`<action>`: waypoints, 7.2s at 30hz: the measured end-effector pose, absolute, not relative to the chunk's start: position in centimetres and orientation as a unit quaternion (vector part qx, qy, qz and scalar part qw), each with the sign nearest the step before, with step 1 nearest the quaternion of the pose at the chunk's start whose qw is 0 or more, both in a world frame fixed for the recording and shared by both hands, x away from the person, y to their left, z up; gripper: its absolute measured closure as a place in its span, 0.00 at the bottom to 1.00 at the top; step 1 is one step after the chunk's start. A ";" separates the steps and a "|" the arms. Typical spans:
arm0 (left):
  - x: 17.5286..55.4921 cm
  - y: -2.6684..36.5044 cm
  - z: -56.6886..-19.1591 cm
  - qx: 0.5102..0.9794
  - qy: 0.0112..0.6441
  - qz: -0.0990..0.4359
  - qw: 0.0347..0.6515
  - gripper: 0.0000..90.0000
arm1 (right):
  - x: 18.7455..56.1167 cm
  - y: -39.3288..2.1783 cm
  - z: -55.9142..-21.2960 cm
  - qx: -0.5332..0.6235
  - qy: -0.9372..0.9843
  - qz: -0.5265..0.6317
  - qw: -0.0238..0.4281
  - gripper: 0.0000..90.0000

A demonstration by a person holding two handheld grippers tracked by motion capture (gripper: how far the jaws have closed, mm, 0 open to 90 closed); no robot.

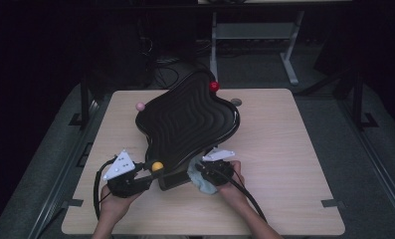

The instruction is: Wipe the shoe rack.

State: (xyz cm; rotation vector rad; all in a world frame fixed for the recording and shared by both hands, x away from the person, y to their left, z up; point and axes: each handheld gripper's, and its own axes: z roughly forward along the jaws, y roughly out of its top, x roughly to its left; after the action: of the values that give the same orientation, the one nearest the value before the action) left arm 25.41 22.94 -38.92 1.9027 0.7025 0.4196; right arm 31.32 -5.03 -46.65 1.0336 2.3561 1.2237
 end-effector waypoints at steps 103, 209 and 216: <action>25.9 23.7 -38.9 0.779 0.316 0.178 0.511 0.67 | 32.2 -9.5 -47.1 0.365 0.812 0.428 0.152 0.89; 29.8 17.1 -39.7 0.749 0.353 0.209 0.520 0.67 | 29.2 -6.9 -41.2 0.326 0.778 0.495 0.208 0.89; 29.8 17.1 -39.6 0.749 0.354 0.207 0.520 0.67 | 28.6 -8.6 -40.6 0.335 0.767 0.503 0.217 0.89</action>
State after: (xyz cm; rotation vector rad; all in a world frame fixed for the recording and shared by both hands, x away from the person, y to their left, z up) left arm 29.83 17.14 -39.63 1.7965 0.8478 0.4968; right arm 28.56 -8.56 -40.61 0.9272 2.1236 1.3940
